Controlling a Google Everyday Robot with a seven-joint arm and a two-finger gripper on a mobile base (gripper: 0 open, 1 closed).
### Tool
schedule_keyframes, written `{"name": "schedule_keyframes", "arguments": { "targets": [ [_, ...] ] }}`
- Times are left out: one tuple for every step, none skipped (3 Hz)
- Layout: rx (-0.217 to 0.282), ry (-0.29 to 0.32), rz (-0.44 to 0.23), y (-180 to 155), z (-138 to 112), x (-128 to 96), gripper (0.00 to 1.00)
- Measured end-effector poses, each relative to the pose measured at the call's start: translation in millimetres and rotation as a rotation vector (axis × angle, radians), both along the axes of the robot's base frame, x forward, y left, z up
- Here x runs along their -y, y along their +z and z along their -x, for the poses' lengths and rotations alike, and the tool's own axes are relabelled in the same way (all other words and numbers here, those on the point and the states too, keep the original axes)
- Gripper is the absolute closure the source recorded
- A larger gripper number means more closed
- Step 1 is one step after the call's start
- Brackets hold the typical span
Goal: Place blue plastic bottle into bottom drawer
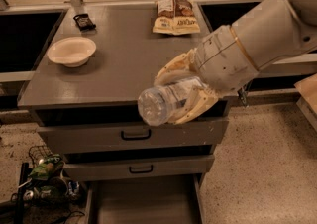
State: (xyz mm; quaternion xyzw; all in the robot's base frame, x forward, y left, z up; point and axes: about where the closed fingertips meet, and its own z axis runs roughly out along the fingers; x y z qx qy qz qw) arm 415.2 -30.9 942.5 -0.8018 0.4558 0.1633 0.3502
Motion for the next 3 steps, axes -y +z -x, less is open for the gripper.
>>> {"name": "schedule_keyframes", "arguments": {
  "targets": [
    [-0.018,0.003,0.016,-26.6,11.0,-6.1,1.0],
    [-0.035,0.016,0.08,-51.1,47.1,-5.5,1.0],
    [-0.037,0.009,0.143,-63.5,71.7,-2.0,1.0]
  ]
}}
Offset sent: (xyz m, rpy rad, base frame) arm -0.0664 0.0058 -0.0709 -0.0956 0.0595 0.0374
